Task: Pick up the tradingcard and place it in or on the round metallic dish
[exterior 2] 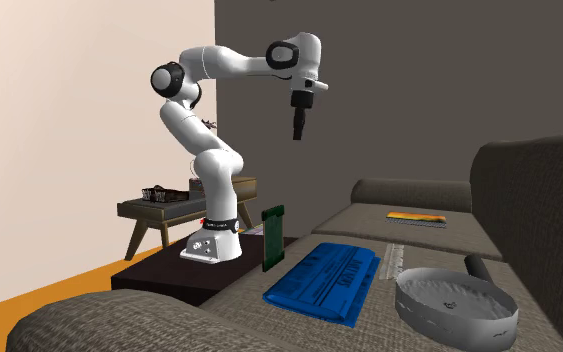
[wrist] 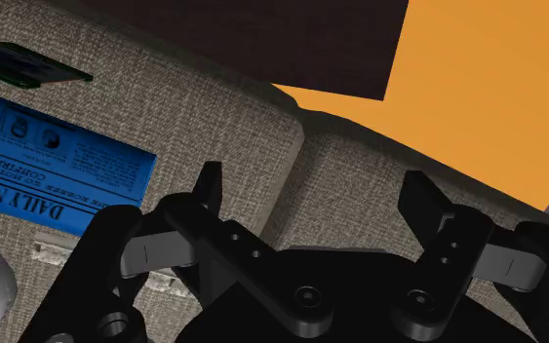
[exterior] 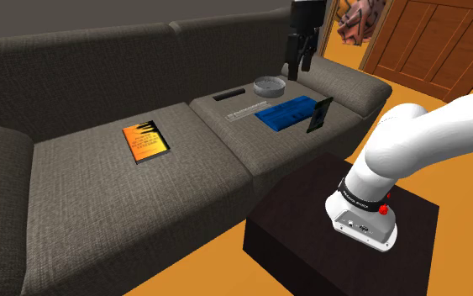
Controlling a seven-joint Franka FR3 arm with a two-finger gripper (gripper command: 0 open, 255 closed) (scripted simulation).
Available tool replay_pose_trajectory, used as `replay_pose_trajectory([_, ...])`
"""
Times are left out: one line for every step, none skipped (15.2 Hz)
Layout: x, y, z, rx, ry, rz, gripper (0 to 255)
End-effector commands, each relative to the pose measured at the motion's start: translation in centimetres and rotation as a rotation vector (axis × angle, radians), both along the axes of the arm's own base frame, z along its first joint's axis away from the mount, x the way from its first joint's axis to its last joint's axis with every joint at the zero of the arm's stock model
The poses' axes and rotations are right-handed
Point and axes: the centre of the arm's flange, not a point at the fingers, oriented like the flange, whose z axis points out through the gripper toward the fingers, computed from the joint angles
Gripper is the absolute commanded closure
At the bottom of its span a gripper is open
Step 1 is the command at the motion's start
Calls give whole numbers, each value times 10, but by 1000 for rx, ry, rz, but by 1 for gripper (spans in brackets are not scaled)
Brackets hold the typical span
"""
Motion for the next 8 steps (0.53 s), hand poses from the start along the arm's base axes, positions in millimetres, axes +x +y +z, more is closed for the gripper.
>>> replay_pose_trajectory([0, 0, 0, 0, 0, 0, 0])
replay_pose_trajectory([-2, -5, -9, -15, 12, 58, 0])
replay_pose_trajectory([-4, -10, -18, -31, 23, 116, 0])
replay_pose_trajectory([-6, -16, -27, -46, 35, 174, 0])
replay_pose_trajectory([-8, -21, -36, -62, 47, 233, 0])
replay_pose_trajectory([-9, -27, -45, -77, 59, 291, 0])
replay_pose_trajectory([-10, -33, -54, -93, 70, 349, 0])
replay_pose_trajectory([-11, -40, -62, -108, 82, 407, 0])
